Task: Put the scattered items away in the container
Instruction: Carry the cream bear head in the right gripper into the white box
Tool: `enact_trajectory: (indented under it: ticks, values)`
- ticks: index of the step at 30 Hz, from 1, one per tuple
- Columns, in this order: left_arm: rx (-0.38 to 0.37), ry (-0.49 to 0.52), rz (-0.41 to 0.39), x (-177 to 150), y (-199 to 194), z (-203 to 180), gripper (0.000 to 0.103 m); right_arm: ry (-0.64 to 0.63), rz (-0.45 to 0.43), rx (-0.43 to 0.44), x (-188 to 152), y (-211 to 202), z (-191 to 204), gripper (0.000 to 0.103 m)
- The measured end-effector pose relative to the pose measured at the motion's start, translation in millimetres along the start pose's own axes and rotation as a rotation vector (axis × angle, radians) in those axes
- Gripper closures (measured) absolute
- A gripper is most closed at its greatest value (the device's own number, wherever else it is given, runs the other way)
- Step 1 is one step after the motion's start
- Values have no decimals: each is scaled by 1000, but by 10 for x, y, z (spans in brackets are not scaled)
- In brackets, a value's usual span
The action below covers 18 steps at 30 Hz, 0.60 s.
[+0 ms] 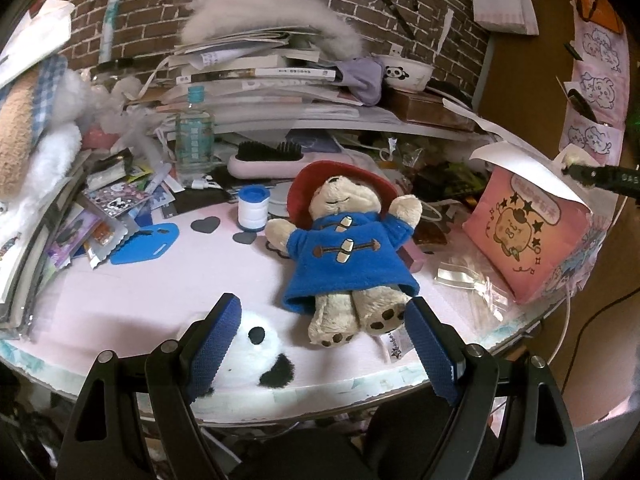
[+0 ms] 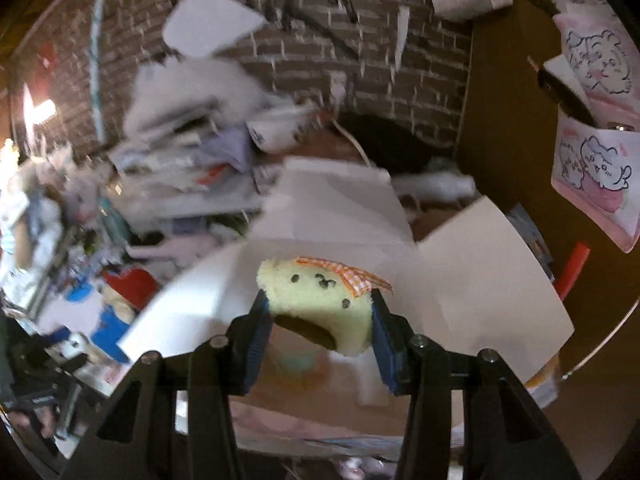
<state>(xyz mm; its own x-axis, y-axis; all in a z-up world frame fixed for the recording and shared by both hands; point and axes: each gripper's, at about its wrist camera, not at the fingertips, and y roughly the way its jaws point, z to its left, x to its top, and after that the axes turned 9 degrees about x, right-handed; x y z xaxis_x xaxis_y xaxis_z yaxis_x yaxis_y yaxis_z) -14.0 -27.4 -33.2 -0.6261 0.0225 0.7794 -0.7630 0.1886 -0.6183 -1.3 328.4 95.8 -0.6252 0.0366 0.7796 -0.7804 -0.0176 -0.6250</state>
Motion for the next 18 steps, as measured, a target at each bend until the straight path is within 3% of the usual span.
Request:
enact_trajectory:
  ticks: [11,18]
  values:
    - [-2,2,-1,3,-2,-17,21,0,331,-13,54,481,-190,59]
    - [-1,1,-2,5,-4,-22,21,-27,454,-45,92,716,-186,58]
